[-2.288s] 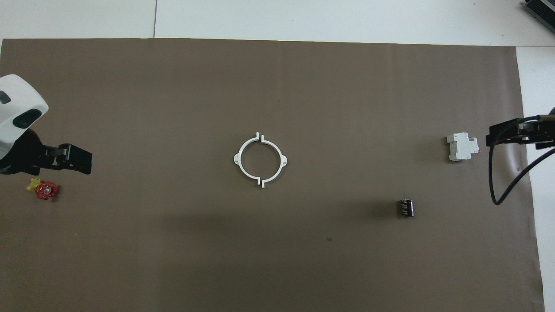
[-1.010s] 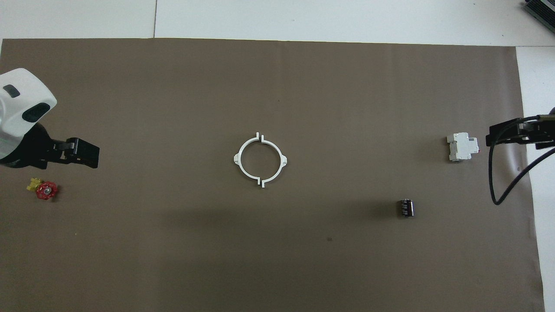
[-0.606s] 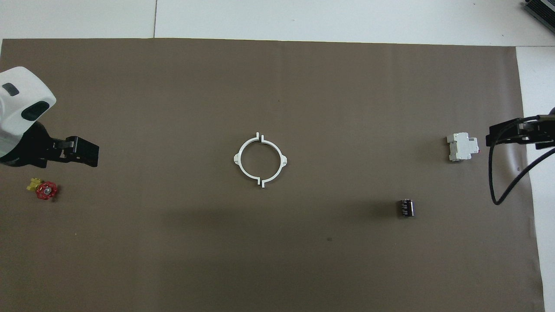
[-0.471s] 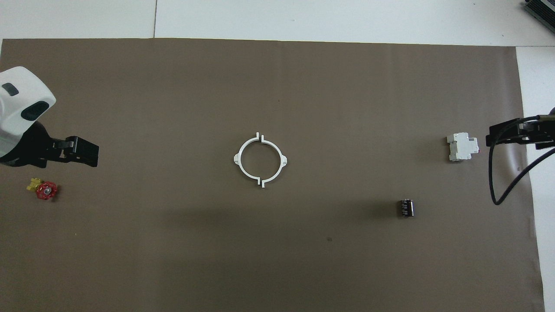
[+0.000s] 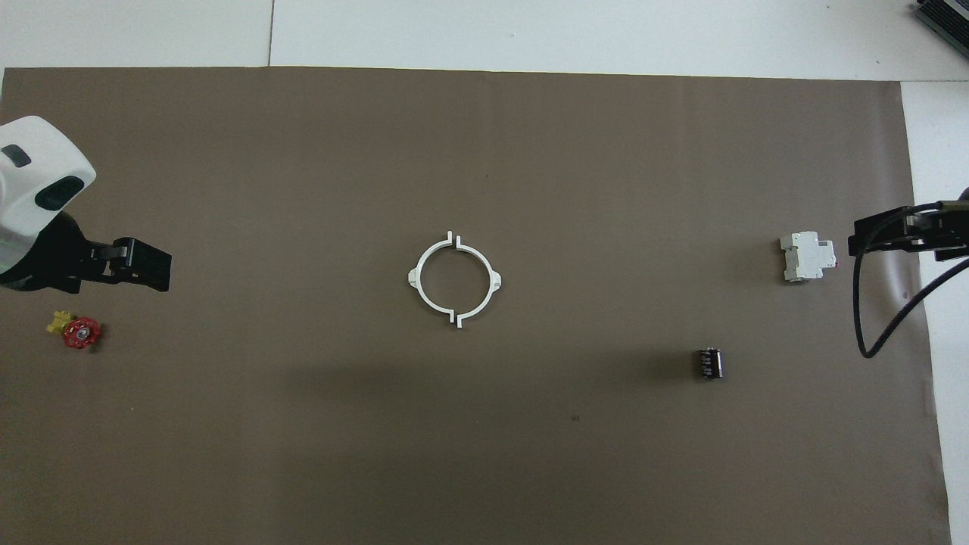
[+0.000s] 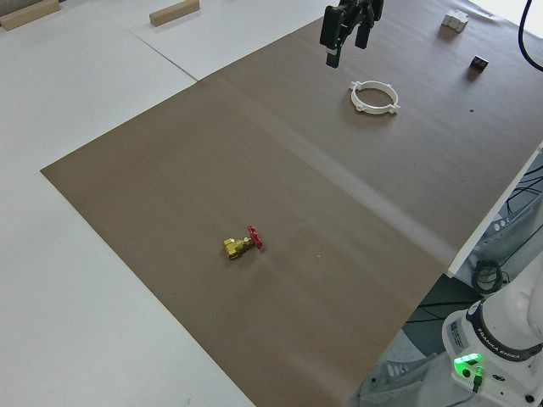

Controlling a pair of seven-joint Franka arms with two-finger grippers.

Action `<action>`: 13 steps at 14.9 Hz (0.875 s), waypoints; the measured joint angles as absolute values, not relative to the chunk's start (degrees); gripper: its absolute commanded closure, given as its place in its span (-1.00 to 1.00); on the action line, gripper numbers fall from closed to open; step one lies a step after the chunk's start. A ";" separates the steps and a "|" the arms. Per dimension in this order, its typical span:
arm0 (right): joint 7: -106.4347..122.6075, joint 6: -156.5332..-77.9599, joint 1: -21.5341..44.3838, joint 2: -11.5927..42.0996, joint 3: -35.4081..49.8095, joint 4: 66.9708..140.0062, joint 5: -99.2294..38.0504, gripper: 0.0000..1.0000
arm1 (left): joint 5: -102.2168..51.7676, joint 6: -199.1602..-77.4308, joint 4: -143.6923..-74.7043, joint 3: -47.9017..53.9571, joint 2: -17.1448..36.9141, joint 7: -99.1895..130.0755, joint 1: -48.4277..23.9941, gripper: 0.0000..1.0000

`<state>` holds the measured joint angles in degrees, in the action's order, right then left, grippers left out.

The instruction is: Assemble drain pipe with both arms

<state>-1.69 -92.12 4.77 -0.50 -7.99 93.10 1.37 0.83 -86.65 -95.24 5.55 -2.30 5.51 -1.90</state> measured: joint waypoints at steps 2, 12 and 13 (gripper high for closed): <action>-1.69 -92.12 4.77 -0.50 -7.99 93.10 1.37 -1.00 | 0.83 -86.65 -95.24 5.44 -2.29 5.51 -1.90 -1.00; -1.69 -92.12 4.82 -0.50 -7.86 93.10 1.37 -1.00 | 0.83 -87.78 -95.30 4.61 -2.26 5.50 -1.89 -1.00; -1.69 -92.12 4.82 -0.50 -7.86 93.10 1.37 -1.00 | 0.83 -87.97 -95.30 4.52 -2.25 5.50 -1.89 -1.00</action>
